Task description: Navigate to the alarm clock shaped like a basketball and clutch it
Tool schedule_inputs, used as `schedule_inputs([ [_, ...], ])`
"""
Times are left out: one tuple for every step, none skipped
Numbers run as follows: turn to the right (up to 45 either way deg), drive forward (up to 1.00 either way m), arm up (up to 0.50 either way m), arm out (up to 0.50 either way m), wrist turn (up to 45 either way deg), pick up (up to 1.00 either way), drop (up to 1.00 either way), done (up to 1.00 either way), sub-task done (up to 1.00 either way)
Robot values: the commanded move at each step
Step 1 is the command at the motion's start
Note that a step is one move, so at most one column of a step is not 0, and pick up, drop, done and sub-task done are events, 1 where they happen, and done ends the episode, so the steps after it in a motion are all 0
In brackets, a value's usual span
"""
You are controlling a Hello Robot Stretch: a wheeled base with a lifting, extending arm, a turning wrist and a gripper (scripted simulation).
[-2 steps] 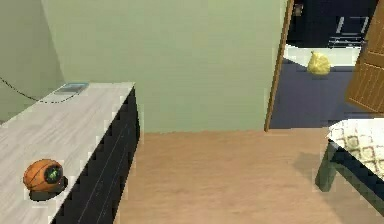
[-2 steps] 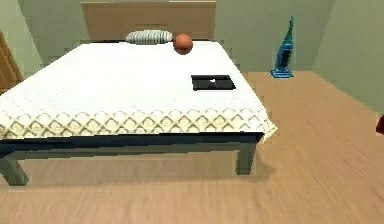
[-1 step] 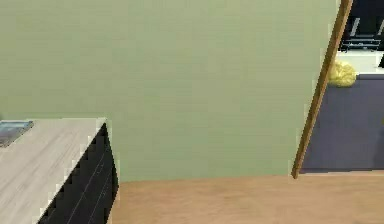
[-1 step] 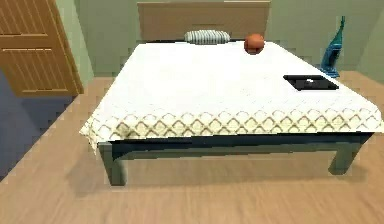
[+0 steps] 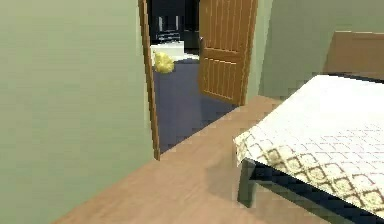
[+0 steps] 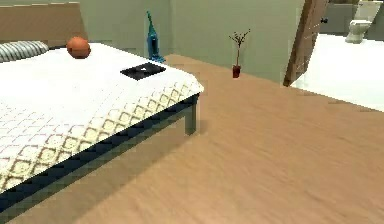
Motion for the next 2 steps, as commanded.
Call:
schedule_inputs([
  [45.0,0.0,0.0,0.0,0.0,0.0,0.0,0.0,0.0],
  [45.0,0.0,0.0,0.0,0.0,0.0,0.0,0.0,0.0],
])
